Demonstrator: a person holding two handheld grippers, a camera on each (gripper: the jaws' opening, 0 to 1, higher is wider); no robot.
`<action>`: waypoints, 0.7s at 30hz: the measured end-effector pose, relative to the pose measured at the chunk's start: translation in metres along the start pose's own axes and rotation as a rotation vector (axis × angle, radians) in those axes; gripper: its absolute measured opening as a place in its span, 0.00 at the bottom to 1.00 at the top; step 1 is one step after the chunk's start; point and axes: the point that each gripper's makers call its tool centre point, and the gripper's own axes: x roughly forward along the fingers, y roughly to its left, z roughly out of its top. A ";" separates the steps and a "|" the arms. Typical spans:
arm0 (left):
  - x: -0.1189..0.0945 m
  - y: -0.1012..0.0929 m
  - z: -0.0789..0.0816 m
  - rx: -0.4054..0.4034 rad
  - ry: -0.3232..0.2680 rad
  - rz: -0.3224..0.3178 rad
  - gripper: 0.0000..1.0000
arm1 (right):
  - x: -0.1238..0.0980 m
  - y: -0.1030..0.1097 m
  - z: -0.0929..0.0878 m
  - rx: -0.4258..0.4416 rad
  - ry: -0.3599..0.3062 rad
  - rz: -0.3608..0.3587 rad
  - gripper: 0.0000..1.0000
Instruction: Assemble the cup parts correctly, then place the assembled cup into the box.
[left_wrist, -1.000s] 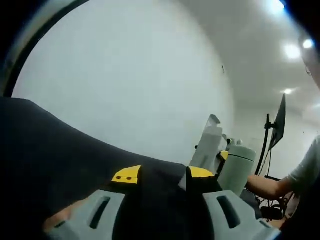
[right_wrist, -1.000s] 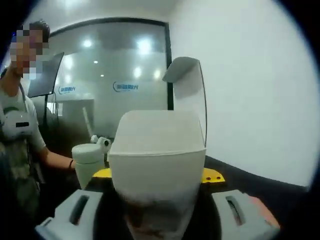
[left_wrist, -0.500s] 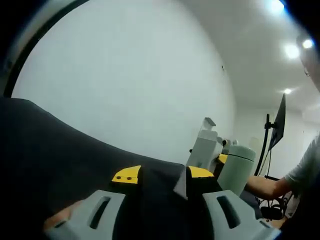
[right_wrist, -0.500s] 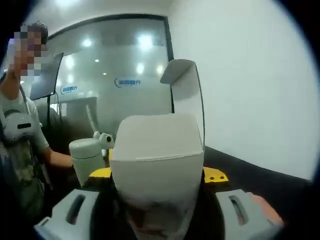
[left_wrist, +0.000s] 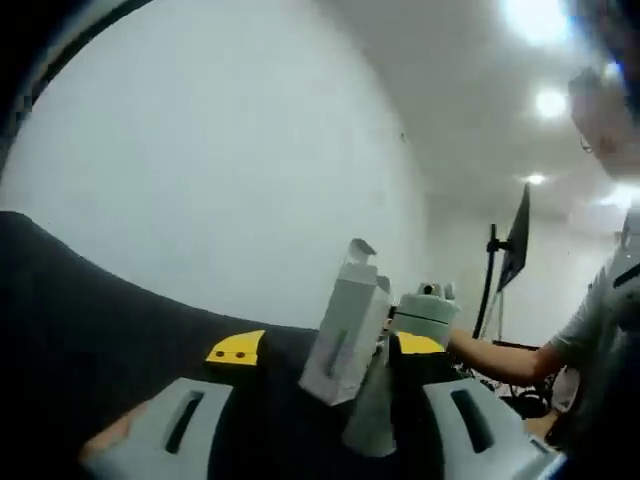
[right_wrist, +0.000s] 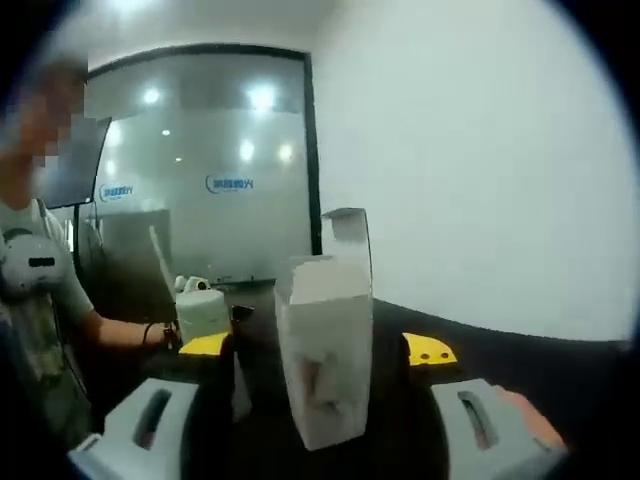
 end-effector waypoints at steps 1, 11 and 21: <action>0.003 -0.005 0.000 0.012 0.023 -0.013 0.63 | -0.003 0.004 -0.006 0.011 -0.001 -0.002 0.62; 0.052 -0.038 -0.013 0.074 0.193 -0.126 0.65 | -0.023 0.009 -0.052 0.087 -0.039 -0.124 0.63; 0.068 -0.049 -0.045 0.022 0.268 -0.204 0.63 | -0.033 -0.003 -0.066 0.163 -0.108 -0.199 0.56</action>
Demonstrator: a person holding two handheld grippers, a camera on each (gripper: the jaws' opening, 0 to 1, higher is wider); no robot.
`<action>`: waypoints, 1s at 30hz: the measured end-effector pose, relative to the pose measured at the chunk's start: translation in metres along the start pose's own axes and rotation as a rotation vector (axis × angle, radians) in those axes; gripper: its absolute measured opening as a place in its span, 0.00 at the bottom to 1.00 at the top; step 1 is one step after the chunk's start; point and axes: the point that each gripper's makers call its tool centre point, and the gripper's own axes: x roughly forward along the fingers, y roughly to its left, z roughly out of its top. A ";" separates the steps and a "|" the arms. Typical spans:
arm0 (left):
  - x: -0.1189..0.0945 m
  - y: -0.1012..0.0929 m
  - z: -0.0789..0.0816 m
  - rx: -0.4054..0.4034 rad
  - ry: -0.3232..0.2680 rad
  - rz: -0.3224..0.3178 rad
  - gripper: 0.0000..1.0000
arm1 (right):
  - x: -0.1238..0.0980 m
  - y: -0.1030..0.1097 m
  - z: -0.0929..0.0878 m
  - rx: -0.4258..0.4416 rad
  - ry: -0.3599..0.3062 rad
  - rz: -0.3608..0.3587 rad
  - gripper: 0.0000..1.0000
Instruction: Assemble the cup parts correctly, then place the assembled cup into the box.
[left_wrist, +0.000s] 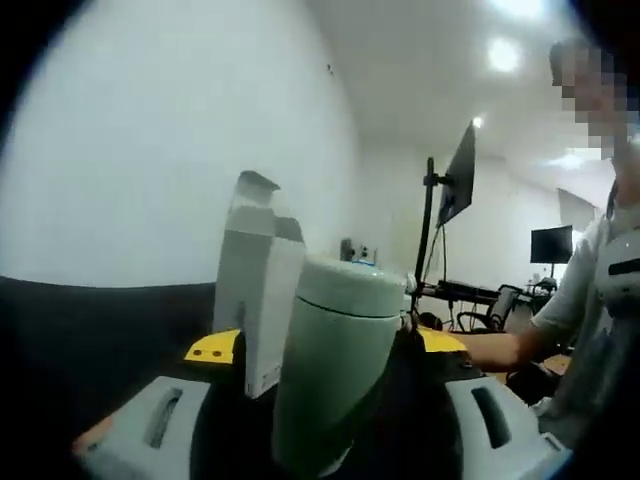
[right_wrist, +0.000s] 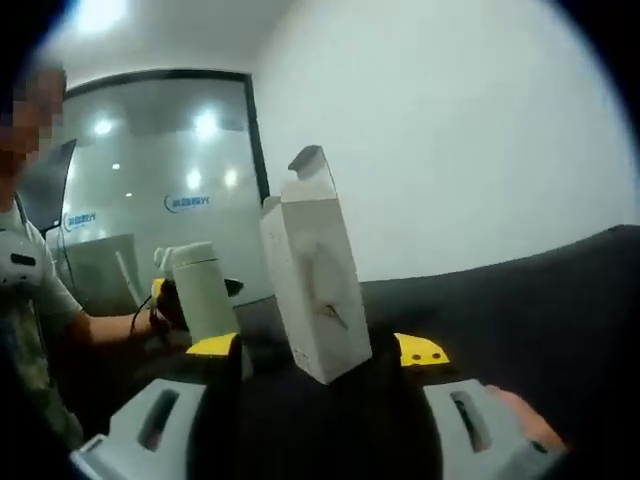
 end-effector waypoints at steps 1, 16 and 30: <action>0.001 -0.001 -0.001 0.010 0.009 0.002 0.63 | -0.001 -0.004 -0.002 0.006 0.011 -0.012 0.56; 0.008 -0.003 -0.002 0.083 0.038 0.018 0.40 | 0.001 -0.001 -0.011 -0.036 0.051 -0.025 0.48; 0.005 -0.002 0.010 0.092 0.028 0.029 0.39 | -0.001 -0.004 -0.015 -0.046 0.068 -0.037 0.47</action>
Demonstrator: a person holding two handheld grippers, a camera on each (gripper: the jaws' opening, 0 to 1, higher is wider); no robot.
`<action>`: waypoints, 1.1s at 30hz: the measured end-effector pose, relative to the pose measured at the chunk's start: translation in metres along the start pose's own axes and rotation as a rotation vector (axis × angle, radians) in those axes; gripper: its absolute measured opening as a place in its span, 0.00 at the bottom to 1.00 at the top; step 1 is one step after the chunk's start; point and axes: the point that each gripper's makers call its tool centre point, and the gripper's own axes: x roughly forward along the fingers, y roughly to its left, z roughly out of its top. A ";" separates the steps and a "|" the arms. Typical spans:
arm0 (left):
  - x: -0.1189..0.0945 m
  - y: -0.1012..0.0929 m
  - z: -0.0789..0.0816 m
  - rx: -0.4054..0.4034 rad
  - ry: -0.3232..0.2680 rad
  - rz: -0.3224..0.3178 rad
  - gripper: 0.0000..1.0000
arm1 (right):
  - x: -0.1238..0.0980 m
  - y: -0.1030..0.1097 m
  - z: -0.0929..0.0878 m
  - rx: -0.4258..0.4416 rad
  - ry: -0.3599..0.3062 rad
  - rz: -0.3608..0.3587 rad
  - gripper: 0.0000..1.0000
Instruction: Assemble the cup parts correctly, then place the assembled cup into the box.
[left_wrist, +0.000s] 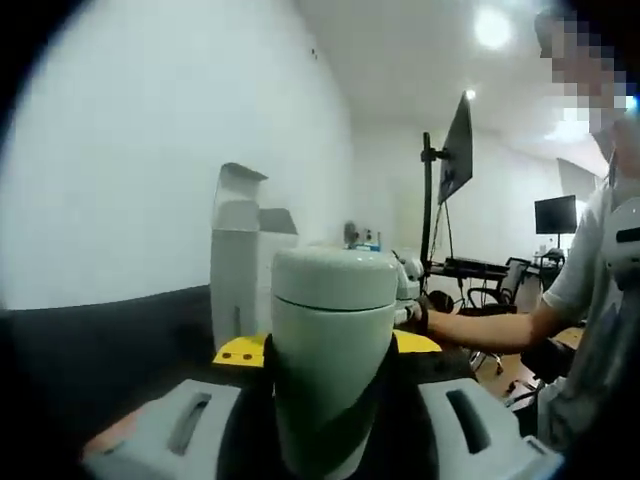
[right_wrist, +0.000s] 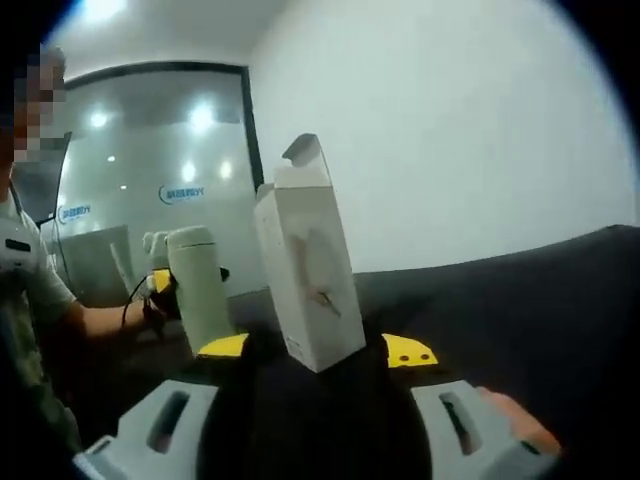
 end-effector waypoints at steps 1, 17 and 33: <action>0.000 -0.001 0.006 -0.006 -0.018 0.001 0.39 | 0.000 0.000 0.000 -0.002 0.001 -0.001 0.46; 0.014 -0.025 0.112 0.019 -0.152 -0.064 0.39 | 0.027 -0.001 -0.001 -0.099 0.102 0.072 0.59; 0.063 -0.020 0.185 0.066 -0.159 -0.109 0.39 | 0.090 -0.004 0.032 -0.167 0.123 0.233 0.70</action>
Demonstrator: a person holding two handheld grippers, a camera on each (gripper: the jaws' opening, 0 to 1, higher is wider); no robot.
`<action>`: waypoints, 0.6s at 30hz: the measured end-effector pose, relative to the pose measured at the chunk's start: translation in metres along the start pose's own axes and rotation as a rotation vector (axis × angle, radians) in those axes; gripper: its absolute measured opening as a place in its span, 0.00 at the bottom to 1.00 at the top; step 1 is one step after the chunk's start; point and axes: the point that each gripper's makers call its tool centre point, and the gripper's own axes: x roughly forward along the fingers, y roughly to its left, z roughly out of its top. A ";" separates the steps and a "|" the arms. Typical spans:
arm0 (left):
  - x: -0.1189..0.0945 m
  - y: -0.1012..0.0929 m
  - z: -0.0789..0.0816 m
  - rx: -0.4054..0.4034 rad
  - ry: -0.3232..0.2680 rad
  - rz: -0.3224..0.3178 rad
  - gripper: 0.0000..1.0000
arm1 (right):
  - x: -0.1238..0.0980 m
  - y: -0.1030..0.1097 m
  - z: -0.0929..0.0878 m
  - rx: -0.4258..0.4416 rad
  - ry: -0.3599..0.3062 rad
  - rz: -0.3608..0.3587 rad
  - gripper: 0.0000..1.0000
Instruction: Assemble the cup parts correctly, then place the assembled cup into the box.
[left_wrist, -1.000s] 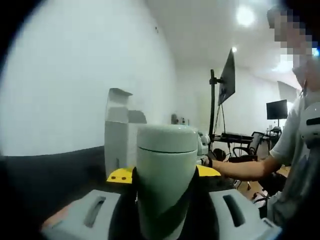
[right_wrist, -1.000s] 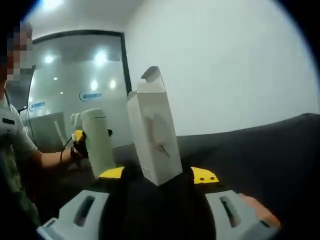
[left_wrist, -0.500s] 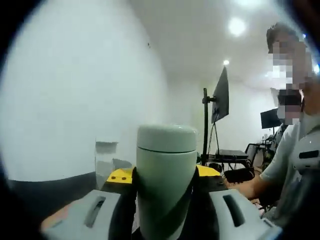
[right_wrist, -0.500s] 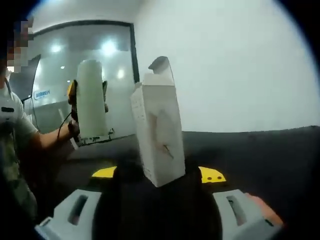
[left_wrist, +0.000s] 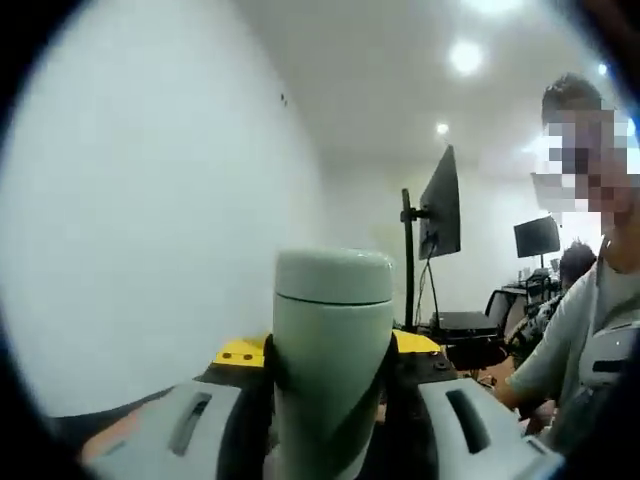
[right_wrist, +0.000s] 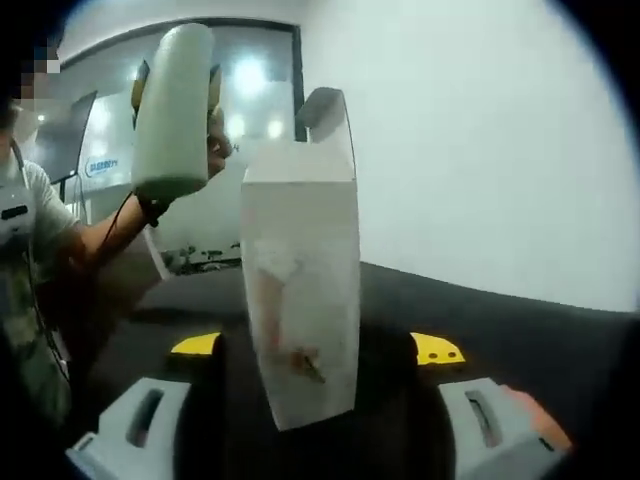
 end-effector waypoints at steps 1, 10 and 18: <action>0.002 0.002 0.000 -0.007 -0.008 -0.001 0.39 | 0.004 0.001 0.003 -0.001 -0.008 0.010 0.70; 0.014 0.014 -0.009 -0.006 0.023 0.016 0.39 | 0.025 0.001 0.013 -0.034 -0.033 0.054 0.68; 0.014 0.020 -0.007 -0.001 0.017 0.031 0.39 | 0.028 0.002 0.010 -0.030 -0.034 0.083 0.51</action>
